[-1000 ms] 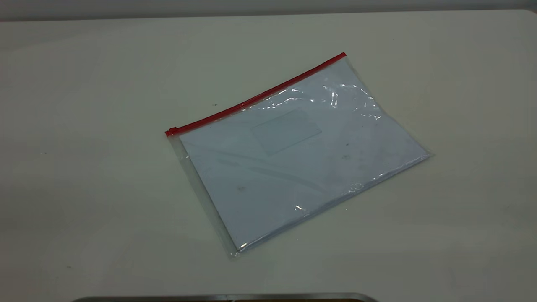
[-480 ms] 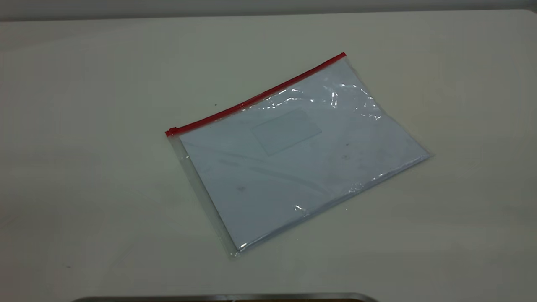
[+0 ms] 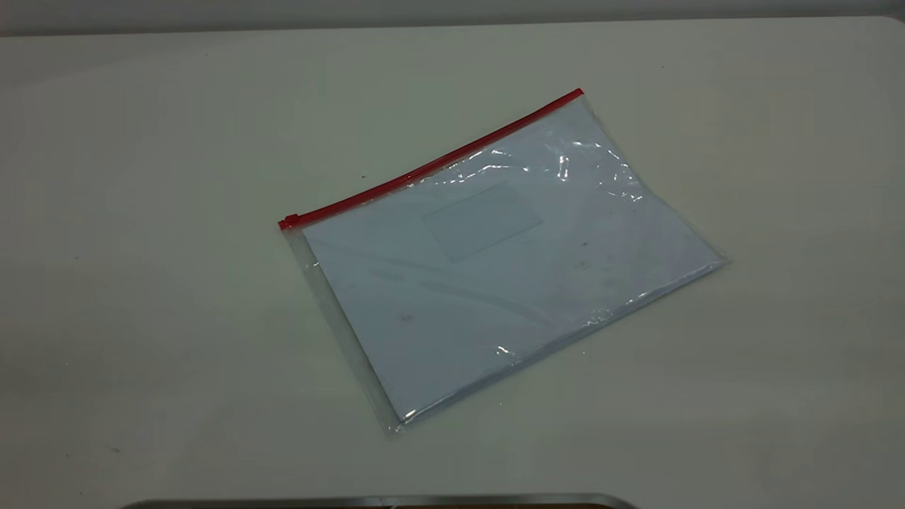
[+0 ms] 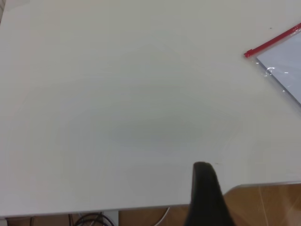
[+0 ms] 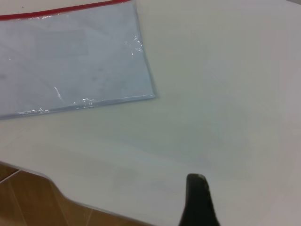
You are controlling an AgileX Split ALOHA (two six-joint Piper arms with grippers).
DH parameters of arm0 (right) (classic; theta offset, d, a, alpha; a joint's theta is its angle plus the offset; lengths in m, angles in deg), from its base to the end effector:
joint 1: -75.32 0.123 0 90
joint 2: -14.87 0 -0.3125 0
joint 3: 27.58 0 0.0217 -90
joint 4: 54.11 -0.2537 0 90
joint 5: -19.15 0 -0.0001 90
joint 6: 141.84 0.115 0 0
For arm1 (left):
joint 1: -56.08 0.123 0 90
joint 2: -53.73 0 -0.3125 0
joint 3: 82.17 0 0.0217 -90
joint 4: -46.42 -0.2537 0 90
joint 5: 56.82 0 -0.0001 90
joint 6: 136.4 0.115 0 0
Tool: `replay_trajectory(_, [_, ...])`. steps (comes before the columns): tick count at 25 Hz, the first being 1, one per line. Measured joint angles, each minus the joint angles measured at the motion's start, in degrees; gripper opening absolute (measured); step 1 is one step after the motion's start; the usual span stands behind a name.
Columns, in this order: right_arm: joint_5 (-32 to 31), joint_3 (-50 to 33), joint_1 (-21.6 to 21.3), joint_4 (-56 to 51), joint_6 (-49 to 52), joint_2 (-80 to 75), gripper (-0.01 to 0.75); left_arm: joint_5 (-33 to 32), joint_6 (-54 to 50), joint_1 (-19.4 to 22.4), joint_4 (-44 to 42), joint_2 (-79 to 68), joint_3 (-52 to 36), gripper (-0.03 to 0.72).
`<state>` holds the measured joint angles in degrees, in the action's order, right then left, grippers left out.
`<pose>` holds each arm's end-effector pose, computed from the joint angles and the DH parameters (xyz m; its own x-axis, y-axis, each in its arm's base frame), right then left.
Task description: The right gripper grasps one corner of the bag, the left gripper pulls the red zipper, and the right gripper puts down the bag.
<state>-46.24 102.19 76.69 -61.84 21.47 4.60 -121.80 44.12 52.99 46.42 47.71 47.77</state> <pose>-0.0051 0.0140 0.2559 -0.5386 -0.2439 -0.8065 -0.2554 0.9594 -0.1196 -0.0139 0.0007 0.2559 -0.5147 0.0369 -0.8566 0.0586 0.9983 0.0078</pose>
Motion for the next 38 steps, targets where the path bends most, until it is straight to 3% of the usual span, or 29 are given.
replay_trajectory(17, [0.0, 0.0, -2.9, 0.3, 0.1, 4.1, 0.574, 0.0, 0.0, 0.0, 0.0, 0.0, 0.0, 0.562])
replay_trajectory(27, [0.3, 0.0, -3.0, 6.7, 10.9, 4.1, 0.574, 0.0, 0.0, 0.0, 0.0, 0.0, 0.0, 0.562])
replay_trajectory(38, [0.3, 0.0, -3.1, 7.1, 12.1, 4.1, 0.573, 0.0, 0.0, 0.0, 0.0, 0.0, 0.0, 0.562])
